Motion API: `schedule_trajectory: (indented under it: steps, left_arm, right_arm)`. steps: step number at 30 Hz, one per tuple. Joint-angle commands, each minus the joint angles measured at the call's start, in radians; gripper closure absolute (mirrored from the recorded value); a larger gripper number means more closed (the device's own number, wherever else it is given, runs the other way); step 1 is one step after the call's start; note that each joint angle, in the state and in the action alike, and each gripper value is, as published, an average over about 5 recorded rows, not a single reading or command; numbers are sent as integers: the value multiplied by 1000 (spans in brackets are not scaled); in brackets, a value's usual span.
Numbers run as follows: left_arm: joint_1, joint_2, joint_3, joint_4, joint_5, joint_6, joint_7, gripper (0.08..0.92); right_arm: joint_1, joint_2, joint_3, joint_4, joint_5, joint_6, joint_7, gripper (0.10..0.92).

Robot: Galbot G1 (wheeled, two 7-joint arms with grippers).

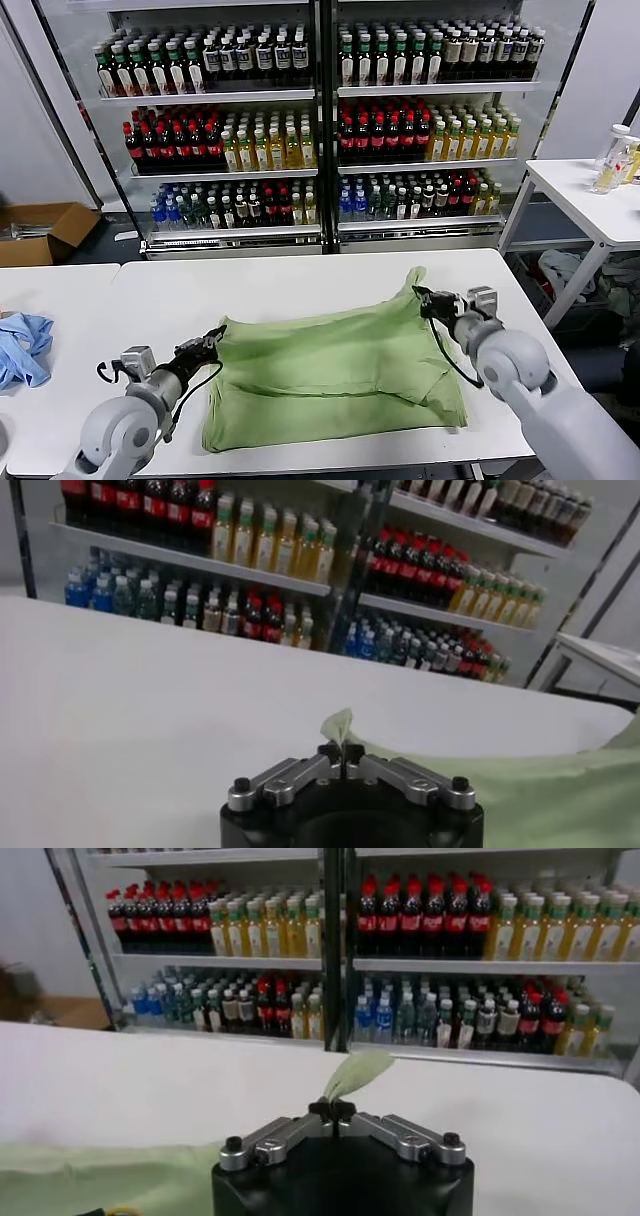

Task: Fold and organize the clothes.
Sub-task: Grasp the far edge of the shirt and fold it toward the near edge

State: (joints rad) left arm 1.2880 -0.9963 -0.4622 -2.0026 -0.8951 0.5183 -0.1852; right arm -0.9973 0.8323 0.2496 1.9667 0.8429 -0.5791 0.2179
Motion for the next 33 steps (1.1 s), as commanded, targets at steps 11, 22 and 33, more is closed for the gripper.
schedule_trajectory:
  steps: [11,22,33]
  left_arm:
    - [163,10,-25,-63,119,19,36,916]
    - [167,-57,13,-72,279,-57,27,831]
    - [247,-225,44,-69,514,-104,-127,519]
  right_arm:
    - [-458,44,227,184,-145,1,17,919]
    - [-463,76,181,192,-240,1,12,836]
    - [-485,73,201,233,-271,2,10,533]
